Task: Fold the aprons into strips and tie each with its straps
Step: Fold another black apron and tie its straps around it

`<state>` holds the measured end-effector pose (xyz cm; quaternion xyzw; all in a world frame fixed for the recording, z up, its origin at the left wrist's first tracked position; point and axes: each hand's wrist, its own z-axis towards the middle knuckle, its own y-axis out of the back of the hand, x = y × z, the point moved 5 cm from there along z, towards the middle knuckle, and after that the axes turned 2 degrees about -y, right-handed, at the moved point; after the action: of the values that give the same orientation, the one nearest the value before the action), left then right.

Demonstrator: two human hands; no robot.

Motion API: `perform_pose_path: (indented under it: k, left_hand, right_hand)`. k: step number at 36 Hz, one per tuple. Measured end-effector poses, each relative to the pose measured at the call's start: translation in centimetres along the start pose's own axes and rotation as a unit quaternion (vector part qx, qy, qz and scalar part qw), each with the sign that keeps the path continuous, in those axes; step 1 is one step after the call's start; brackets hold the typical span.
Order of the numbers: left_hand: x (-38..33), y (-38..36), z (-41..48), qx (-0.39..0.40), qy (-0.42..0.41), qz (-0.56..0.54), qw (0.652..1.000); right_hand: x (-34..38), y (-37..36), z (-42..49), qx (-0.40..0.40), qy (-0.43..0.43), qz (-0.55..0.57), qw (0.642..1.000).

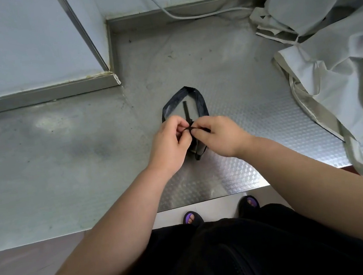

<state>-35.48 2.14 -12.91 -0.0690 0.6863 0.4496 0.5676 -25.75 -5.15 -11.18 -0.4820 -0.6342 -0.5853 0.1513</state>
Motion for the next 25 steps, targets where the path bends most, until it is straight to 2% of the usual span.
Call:
perform_pose_path:
  k: [3,5,9,14,18,25]
  left_hand:
    - [-0.1,0.3,-0.1,-0.024,-0.023,-0.009,0.999]
    - [0.1,0.6,-0.4,-0.052,-0.058,0.010,0.997]
    - [0.0,0.9,-1.1,-0.080,-0.137,0.070,0.985]
    - [-0.3,1.2,-1.8,-0.123,-0.192,0.096,0.969]
    - [-0.2,1.2,-2.0,-0.151,-0.167,0.080,0.971]
    - [-0.2,1.7,-1.6,-0.130,-0.121,0.119,0.977]
  right_hand:
    - [-0.4,-0.2,0.3,0.051,-0.086,0.150,0.984]
    - [-0.5,-0.5,0.4,0.073,-0.119,0.209,0.968]
    - [-0.5,-0.8,0.6,0.082,-0.146,0.234,0.958]
    - [-0.5,-0.9,1.0,0.073,-0.152,0.244,0.955]
    - [-0.6,-1.0,1.1,0.085,-0.157,0.232,0.956]
    - [-0.3,-0.9,0.6,0.107,-0.135,0.277,0.945]
